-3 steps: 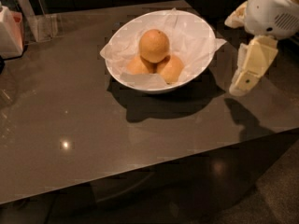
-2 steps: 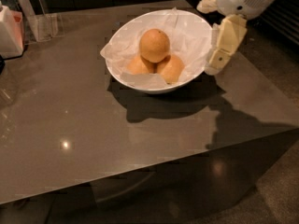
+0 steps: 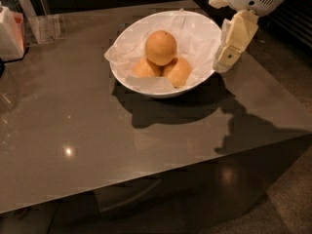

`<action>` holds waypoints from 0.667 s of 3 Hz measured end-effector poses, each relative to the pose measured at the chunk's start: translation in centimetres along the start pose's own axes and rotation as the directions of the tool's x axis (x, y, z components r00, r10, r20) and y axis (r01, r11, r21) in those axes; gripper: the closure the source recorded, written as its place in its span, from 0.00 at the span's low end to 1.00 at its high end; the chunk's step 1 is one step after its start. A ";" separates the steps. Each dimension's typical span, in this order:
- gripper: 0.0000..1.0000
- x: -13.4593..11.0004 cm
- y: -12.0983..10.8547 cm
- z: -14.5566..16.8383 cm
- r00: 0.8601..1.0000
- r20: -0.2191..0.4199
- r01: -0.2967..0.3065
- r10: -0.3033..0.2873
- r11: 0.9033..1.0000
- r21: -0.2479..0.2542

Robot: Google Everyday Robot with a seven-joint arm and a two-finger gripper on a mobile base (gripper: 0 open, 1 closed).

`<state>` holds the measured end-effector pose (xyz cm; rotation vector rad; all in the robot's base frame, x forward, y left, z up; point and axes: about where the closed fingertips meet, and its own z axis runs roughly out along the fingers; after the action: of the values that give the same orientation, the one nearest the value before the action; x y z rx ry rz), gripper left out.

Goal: Pick orange from white bowl

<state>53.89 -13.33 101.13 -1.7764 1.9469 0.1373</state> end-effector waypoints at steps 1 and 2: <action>0.00 0.1 -1.3 2.4 0.998 0.056 -0.024 0.025 0.999 -0.022; 0.00 -1.3 -2.7 6.0 0.996 0.085 -0.005 0.012 0.996 -0.085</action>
Offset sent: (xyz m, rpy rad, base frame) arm 0.0697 0.0631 -0.0642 0.1119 0.1327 0.1180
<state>58.23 -10.14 97.10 -1.7850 1.9139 0.2981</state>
